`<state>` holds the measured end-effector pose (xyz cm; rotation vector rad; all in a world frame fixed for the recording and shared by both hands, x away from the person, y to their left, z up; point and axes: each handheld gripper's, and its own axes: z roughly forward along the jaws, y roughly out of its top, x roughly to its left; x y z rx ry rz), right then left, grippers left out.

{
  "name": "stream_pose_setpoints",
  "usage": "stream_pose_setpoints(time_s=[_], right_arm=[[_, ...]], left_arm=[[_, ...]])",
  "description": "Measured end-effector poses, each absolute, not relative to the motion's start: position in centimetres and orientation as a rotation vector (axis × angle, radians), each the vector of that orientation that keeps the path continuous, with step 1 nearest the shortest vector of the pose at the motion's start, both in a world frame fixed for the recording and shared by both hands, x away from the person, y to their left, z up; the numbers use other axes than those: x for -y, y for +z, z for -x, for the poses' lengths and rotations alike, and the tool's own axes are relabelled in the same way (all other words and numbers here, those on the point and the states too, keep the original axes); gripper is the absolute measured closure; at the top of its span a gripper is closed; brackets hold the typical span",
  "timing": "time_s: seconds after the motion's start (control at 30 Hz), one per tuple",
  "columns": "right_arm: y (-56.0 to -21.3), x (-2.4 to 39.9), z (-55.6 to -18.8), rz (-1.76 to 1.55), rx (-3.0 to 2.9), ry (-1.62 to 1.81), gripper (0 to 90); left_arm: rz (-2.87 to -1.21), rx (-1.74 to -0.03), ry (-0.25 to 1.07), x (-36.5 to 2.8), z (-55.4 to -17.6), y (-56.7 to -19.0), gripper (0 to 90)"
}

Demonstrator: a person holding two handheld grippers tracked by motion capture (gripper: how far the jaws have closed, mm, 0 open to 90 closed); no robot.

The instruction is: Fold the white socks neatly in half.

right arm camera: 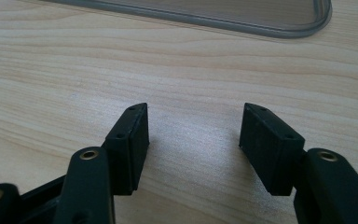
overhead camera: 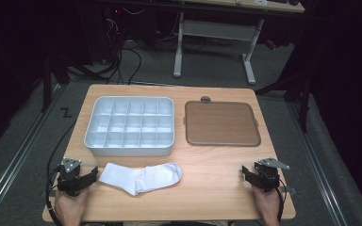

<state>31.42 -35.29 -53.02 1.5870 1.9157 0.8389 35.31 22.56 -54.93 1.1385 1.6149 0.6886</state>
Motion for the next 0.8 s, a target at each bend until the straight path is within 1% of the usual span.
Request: stream_pose_setpoints(time_s=[0.23, 0.3, 0.37, 0.5, 0.57, 0.63, 0.8], right_arm=[[-53.02, 35.27, -31.44, -1.578, -1.921, 0.832, 42.2], [-53.03, 35.22, -31.43, -1.582, -1.919, 0.834, 42.1], [-53.04, 35.05, -31.44, -1.567, -1.922, 0.816, 42.1], [-53.04, 34.93, -31.48, -1.556, -1.936, 0.821, 42.0], [-53.04, 34.92, -31.49, -1.557, -1.937, 0.822, 42.0], [-53.04, 34.92, -31.5, -1.554, -1.939, 0.822, 42.0], [-53.03, 34.8, -31.55, -1.54, -1.955, 0.829, 43.0]], left_arm=[[-1.142, -1.609, 0.678, -22.58, -35.33, -54.91, 31.7], [-1.145, -1.601, 0.666, -22.57, -35.29, -54.88, 33.0], [-1.139, -1.596, 0.648, -22.72, -35.23, -54.81, 35.1], [-1.097, -1.597, 0.587, -23.29, -35.19, -54.56, 35.7], [-1.098, -1.597, 0.587, -23.31, -35.18, -54.55, 36.2], [-1.118, -1.59, 0.615, -23.15, -35.07, -54.67, 39.0], [-1.115, -1.59, 0.609, -23.2, -34.98, -54.63, 39.8]])
